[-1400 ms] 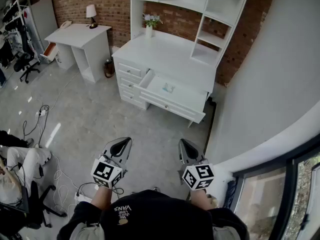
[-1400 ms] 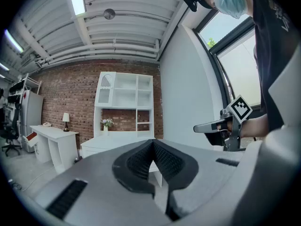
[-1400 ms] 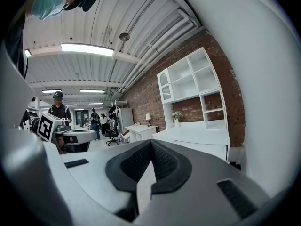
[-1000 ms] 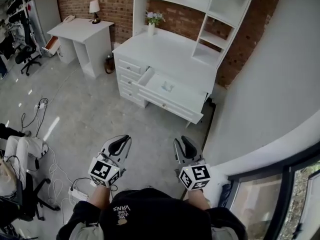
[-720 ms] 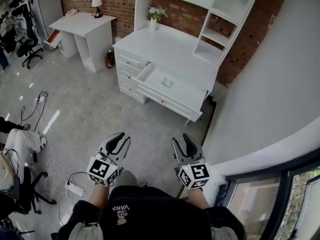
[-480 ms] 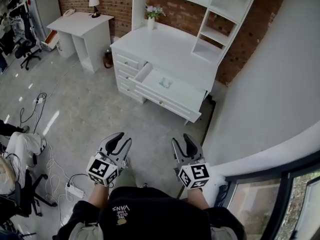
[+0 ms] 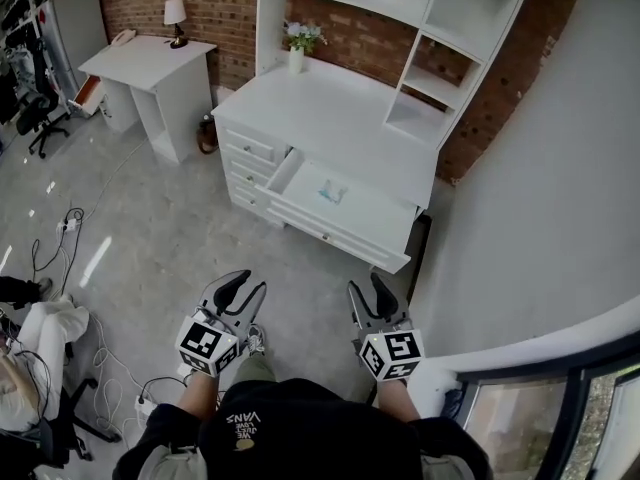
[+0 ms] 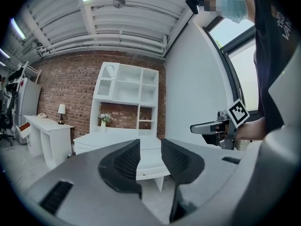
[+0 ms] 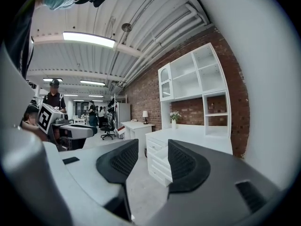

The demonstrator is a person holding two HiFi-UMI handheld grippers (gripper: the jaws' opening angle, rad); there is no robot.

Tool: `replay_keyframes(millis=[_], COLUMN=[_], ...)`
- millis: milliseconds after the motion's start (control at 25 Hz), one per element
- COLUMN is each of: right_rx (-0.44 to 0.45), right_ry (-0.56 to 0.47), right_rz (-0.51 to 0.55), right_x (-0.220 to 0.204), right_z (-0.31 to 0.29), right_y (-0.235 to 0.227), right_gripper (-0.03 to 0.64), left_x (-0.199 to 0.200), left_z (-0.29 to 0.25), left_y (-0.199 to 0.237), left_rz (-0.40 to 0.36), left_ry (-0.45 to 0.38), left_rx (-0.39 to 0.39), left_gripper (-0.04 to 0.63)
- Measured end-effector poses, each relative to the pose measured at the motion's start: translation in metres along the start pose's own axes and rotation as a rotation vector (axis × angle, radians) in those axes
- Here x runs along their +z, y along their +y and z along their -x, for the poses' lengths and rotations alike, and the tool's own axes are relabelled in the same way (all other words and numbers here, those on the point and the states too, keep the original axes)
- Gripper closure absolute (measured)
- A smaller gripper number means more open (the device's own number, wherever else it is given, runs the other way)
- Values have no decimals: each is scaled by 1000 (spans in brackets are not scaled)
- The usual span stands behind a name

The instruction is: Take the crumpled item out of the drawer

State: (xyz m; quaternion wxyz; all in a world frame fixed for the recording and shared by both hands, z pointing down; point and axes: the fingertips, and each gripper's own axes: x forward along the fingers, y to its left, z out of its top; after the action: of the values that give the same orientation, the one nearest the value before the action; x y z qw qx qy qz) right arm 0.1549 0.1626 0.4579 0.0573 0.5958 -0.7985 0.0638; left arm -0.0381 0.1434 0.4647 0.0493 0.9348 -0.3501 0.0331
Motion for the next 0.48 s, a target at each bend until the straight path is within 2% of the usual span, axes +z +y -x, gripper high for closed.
replay_keyframes(millis=[320, 480], right_rx=[-76, -112], right_ry=[-9, 9], right_rz=[17, 22], right_x=[37, 42], right_z=[-103, -148], right_y=[-2, -5], right_gripper=[445, 445], left_x=[29, 38], left_z=[-40, -53], left_y=[115, 165], left_rz=[-35, -37], left_ry=[-10, -15], left_rx=[-29, -26], left_gripper=[476, 476])
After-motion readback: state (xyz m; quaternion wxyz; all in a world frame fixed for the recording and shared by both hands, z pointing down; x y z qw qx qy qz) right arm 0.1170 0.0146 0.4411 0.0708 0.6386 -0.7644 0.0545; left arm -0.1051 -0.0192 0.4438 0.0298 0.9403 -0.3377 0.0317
